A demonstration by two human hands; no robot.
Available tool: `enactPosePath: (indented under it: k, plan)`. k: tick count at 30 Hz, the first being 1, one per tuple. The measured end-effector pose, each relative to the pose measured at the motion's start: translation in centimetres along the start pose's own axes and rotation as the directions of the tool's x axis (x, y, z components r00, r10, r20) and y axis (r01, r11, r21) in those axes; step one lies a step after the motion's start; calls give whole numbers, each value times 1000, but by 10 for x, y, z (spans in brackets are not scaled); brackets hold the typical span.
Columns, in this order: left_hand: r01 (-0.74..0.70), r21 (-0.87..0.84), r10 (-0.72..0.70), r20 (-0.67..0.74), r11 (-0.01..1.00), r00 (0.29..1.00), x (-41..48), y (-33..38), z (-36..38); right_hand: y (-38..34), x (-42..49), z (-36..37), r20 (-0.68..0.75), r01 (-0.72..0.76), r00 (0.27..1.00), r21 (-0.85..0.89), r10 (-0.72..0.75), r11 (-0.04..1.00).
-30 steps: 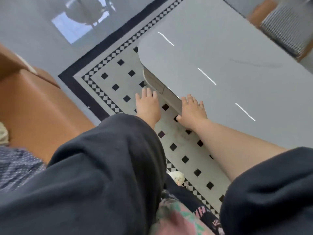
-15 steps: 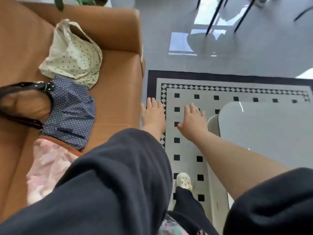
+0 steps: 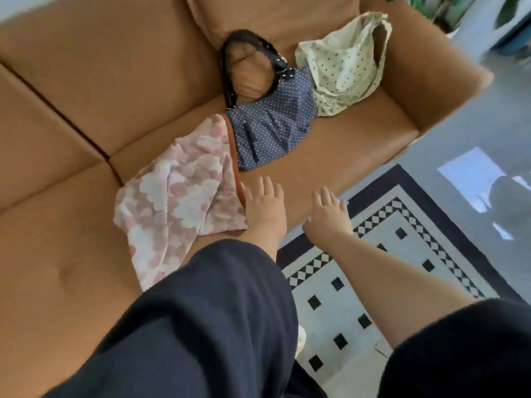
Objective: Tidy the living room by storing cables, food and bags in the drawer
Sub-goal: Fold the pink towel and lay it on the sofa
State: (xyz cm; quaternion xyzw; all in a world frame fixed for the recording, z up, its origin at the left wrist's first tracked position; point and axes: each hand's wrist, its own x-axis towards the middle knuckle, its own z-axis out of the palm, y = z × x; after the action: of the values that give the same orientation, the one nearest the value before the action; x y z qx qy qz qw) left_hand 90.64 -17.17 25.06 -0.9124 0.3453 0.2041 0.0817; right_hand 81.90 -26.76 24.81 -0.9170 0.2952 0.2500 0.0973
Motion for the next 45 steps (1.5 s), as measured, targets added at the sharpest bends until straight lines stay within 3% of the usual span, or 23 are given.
enactPosePath:
  k: [7,13,16,22,27,30,33,37,39,43,45]
  plan:
    - [276,-138,-273,41,951,961,5,-142,20,-131,60,-14,55,251,967,-72,-247,965]
    - [386,-157,-372,111,909,922,35,-235,43,-215,133,-9,25,327,945,-79,-327,942]
    - [401,-164,-380,145,901,914,52,-246,57,-234,167,1,7,350,936,-93,-351,932]
    - [472,-202,-427,229,858,875,112,-262,92,-254,240,28,124,434,900,-204,-417,877]
    - [475,-311,-463,116,823,879,161,-280,119,-264,294,46,247,543,832,-179,-497,820]
    - [471,-275,-467,86,838,880,184,-289,134,-267,314,59,302,602,786,-174,-540,779]
    - [541,-284,-539,94,791,837,199,-294,147,-275,331,66,277,603,795,-254,-540,757]
    - [528,-270,-539,37,805,841,202,-291,148,-291,338,67,330,597,794,-268,-510,756]
    - [535,-366,-556,55,761,829,200,-291,141,-296,333,63,330,602,788,-242,-519,761]
    - [563,-537,-469,316,628,824,195,-309,107,-299,328,46,333,589,782,-119,-526,800]
    - [570,-639,-438,376,516,817,193,-323,89,-304,326,27,326,561,787,-26,-524,827]
